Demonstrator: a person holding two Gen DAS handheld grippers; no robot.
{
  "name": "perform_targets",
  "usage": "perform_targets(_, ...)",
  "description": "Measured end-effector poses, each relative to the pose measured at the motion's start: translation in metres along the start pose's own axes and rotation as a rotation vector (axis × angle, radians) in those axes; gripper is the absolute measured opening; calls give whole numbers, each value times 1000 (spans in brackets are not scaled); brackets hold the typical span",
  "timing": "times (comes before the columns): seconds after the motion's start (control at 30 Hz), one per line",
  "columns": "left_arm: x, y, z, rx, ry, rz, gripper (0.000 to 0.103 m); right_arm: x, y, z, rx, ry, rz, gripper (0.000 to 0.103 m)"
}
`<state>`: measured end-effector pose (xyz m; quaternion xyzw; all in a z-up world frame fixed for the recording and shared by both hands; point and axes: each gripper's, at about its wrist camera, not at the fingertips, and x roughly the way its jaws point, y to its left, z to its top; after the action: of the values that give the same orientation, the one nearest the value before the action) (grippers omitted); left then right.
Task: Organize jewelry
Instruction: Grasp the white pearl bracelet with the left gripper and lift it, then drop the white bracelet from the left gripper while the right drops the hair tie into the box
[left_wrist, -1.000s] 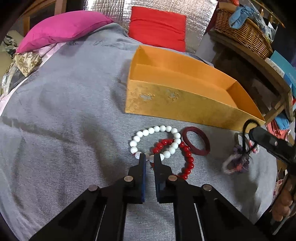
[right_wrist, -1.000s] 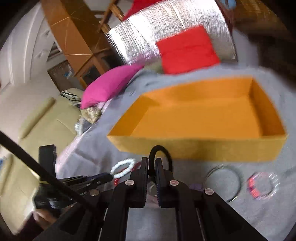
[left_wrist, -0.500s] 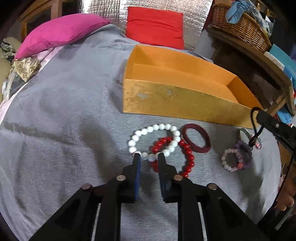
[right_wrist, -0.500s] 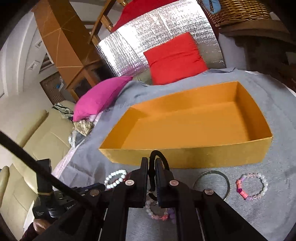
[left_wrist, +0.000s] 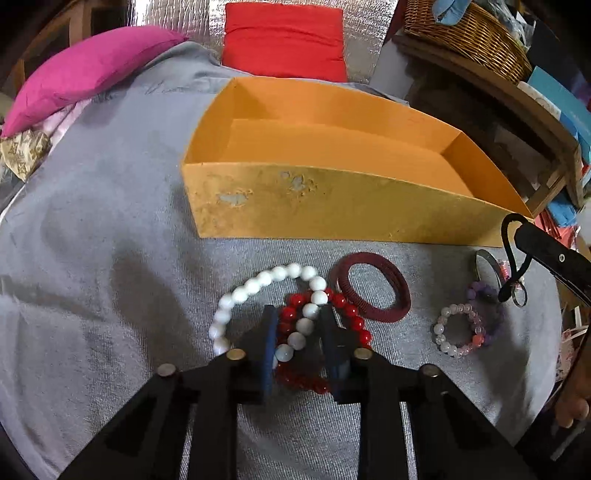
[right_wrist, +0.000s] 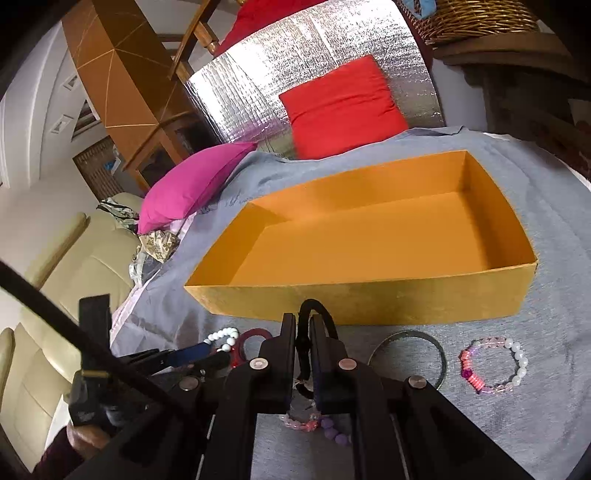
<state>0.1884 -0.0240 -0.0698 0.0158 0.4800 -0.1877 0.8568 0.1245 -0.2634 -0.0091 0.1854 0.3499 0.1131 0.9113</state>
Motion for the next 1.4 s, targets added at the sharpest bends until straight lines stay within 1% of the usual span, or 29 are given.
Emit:
perform_targets(0.07, -1, 1, -2, 2, 4, 19, 10, -1, -2, 1, 3, -4, 1, 8)
perform_targets(0.13, -3, 3, -1, -13, -1, 16, 10, -2, -3, 3, 4, -12, -1, 8)
perform_targets(0.33, -24, 15, -3, -62, -66, -15, 10, -10, 0, 4, -13, -53, 13, 8)
perform_targets(0.4, -32, 23, -4, -86, -87, -40, 10, -12, 2, 4, -20, -66, 13, 8)
perform_targets(0.47, -39, 31, -2, -101, -100, -85, 10, -14, 3, 4, -23, -78, 16, 8)
perform_targets(0.5, -41, 33, -4, -100, -100, -94, 10, -14, 4, 4, -24, -81, 17, 8)
perform_targets(0.57, -40, 35, -5, -103, -93, -87, 10, -13, 5, 3, -32, -80, 12, 8)
perform_targets(0.6, -37, 31, -4, -104, -84, -86, 10, -11, 6, 2, -34, -77, 9, 8)
perform_targets(0.73, -22, 39, -7, -139, -11, -100, 10, -7, 8, 1, -41, -68, 3, 8)
perform_targets(0.8, -22, 43, -8, -147, -15, -92, 10, -6, 10, 1, -48, -72, -1, 8)
perform_targets(1.0, -36, 53, -8, -179, -75, -70, 10, -9, 10, 2, -48, -92, 1, 8)
perform_targets(1.1, -49, 54, -2, -189, -127, -74, 9, -13, 10, 7, -52, -120, -1, 8)
perform_targets(1.23, -75, 51, 6, -203, -210, -136, 9, -22, 3, 21, -30, -185, 4, 8)
perform_targets(1.3, -93, 44, 18, -191, -273, -153, 9, -25, -2, 27, -13, -217, -4, 8)
perform_targets(1.4, -111, 31, 34, -158, -339, -192, 9, -26, -12, 40, 32, -256, 10, 8)
